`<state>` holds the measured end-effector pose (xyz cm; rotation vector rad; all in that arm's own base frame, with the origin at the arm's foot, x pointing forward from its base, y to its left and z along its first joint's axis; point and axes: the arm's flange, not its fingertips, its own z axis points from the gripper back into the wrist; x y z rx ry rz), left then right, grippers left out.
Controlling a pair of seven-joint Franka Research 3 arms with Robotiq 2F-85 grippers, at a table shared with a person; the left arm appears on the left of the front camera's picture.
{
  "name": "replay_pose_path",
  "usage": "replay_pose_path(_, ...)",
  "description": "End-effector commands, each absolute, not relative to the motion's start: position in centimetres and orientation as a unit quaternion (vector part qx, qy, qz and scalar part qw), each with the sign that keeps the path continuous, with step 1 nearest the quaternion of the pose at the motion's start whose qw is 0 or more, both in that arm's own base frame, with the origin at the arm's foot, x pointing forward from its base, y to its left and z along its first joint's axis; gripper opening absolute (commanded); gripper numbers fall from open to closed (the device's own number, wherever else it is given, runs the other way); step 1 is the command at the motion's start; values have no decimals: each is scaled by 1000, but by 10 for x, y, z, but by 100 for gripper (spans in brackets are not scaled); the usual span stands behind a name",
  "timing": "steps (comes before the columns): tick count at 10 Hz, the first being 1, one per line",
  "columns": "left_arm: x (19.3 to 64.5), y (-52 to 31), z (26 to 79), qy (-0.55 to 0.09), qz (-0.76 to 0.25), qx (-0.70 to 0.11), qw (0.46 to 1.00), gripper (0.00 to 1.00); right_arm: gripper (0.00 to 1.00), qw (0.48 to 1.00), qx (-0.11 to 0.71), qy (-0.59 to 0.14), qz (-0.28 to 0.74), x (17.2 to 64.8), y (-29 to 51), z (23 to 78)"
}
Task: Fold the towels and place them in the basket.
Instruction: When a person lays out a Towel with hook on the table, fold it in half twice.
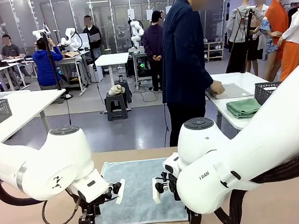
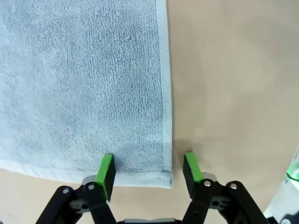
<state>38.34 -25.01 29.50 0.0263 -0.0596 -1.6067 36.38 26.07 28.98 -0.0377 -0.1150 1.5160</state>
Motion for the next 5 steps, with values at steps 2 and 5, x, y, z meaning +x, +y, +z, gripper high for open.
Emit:
replay_pose_path(2, 383, -255, 298, -33, -713, 12, 700, 60, 63, 732, -36, -60, 678, 366, 265, 287)
replay_pose_path(5, 385, -257, 300, -28, -715, 14, 698, 42, 44, 738, -32, -49, 672, 368, 267, 290)
